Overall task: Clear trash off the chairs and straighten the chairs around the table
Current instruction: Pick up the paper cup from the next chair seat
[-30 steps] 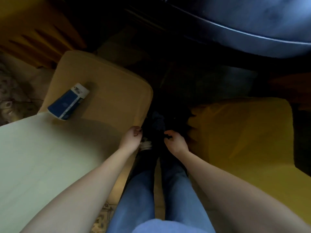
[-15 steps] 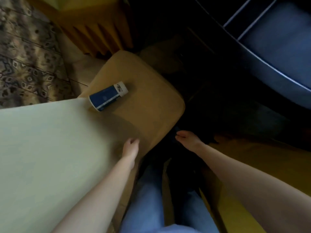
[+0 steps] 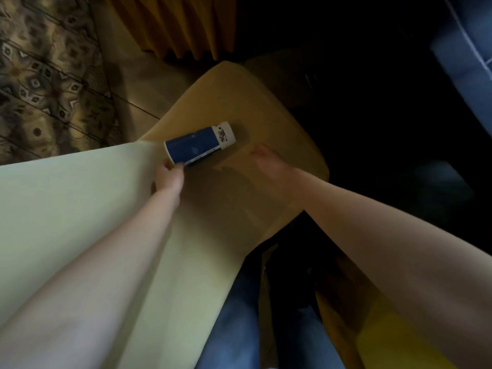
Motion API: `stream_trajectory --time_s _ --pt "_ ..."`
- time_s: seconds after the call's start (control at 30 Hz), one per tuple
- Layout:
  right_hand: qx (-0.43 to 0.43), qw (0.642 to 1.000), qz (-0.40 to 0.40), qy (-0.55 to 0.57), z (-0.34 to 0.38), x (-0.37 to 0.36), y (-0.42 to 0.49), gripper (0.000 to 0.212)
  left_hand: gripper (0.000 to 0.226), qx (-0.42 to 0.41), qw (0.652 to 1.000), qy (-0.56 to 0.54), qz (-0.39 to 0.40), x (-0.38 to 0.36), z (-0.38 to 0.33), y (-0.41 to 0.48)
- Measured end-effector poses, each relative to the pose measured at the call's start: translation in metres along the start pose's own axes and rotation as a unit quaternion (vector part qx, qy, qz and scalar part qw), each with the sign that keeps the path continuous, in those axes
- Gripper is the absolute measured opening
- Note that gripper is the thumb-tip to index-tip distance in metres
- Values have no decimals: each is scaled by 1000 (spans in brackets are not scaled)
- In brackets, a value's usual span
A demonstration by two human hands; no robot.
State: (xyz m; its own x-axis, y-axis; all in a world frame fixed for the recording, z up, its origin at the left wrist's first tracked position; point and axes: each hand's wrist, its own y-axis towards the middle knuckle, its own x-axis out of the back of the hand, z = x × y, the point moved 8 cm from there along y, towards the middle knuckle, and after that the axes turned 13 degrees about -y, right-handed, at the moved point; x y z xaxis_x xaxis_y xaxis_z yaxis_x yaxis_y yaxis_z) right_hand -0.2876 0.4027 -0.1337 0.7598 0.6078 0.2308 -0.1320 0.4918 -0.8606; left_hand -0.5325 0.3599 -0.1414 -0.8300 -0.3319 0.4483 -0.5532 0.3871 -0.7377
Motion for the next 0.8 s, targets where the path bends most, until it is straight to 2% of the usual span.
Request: stream_trajectory --time_s 0.1,0.37,0.5,0.63,0.8 --pt "21 1000 -6 -16 26 -4 16 46 46 -12 999 9 35 -3 -10 16" --pt "33 999 -32 -26 62 -28 55 54 43 -41 995 43 74 -6 -7 30" --pt "34 998 -41 -42 41 -33 48 41 46 -16 991 94 88 -4 14 21" --pt "29 995 -16 -97 0 -43 29 34 39 -39 981 151 118 0 32 8" --pt "-6 998 -13 -67 -46 -50 5 31 44 -50 967 209 140 -5 41 -10"
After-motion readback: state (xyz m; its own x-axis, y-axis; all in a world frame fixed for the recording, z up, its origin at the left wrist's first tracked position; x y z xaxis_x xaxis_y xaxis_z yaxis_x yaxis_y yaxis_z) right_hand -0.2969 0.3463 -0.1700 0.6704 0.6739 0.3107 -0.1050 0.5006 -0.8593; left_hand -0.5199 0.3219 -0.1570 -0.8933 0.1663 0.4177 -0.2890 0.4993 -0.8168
